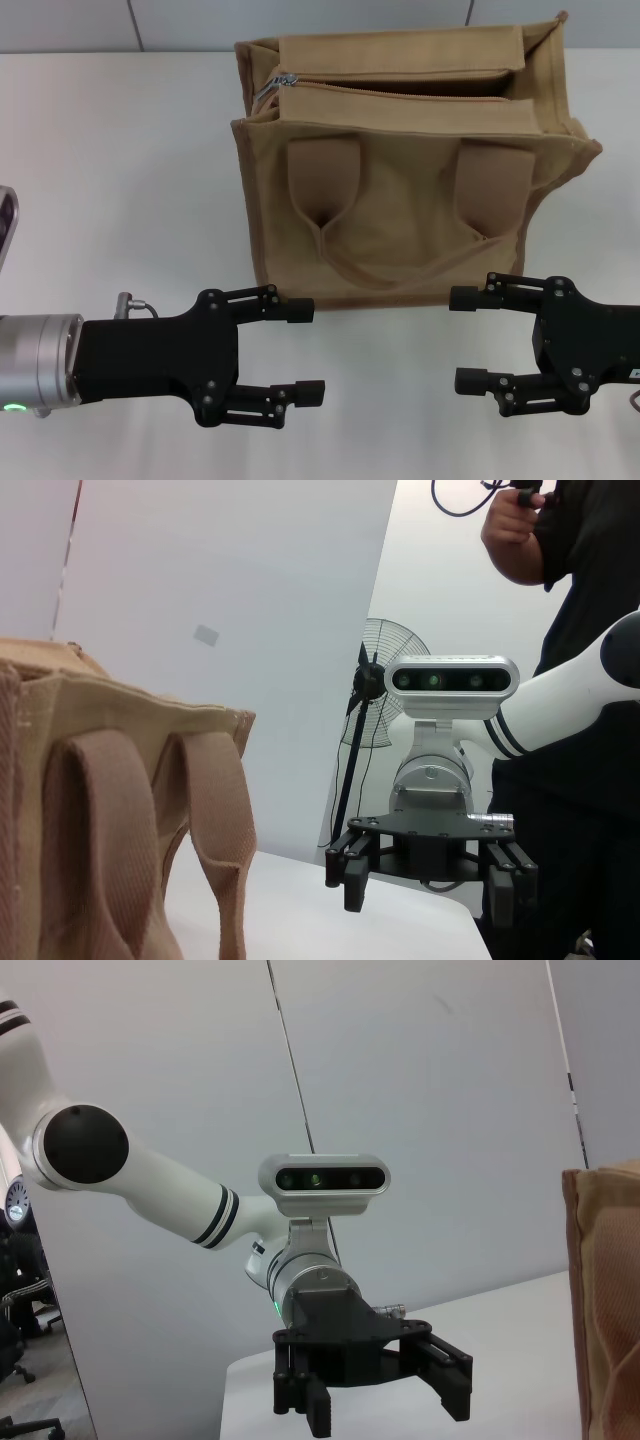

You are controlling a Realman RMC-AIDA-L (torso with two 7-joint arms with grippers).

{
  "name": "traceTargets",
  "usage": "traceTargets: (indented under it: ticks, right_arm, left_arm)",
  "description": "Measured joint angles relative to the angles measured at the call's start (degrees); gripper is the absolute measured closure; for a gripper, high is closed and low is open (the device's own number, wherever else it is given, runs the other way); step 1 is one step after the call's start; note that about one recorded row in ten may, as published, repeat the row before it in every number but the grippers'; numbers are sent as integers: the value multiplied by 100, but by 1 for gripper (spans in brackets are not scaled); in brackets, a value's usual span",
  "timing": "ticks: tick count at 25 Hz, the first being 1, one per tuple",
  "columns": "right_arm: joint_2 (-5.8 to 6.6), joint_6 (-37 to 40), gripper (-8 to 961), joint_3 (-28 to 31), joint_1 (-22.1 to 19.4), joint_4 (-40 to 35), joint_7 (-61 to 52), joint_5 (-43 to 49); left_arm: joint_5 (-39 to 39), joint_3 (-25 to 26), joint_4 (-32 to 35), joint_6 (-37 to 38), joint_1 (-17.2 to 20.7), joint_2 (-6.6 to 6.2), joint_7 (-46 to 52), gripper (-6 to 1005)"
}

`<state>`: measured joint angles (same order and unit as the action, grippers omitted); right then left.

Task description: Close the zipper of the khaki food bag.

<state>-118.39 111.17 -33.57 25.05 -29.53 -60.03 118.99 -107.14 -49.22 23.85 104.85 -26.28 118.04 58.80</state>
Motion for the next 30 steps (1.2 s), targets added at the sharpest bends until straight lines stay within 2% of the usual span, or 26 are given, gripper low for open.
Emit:
traceTargets:
  ticks: [19, 21, 22, 23, 27, 30]
  right_arm:
    - [-8, -30, 153, 55, -3, 0, 0, -51]
    - [-8, -32, 155, 91, -13, 0, 0, -55]
    - [-8, -32, 155, 109, -20, 0, 0, -57]
    - [-8, -33, 156, 123, -27, 0, 2, -60]
    - [-32, -35, 160, 139, -53, 0, 18, -70]
    - [-37, -35, 163, 140, -60, 0, 21, -87]
  left_arm:
    - [12, 128, 30, -52, 83, -23, 1, 195]
    - [35, 387, 39, -69, 159, -36, -26, 198]
    - [37, 737, 41, -117, 237, -41, -107, 199]
    - [37, 737, 41, -117, 237, -41, -107, 200]
    - [42, 1938, -5, -497, 384, 32, -366, 205]
    - [46, 2847, -273, -909, 392, 61, -665, 209]
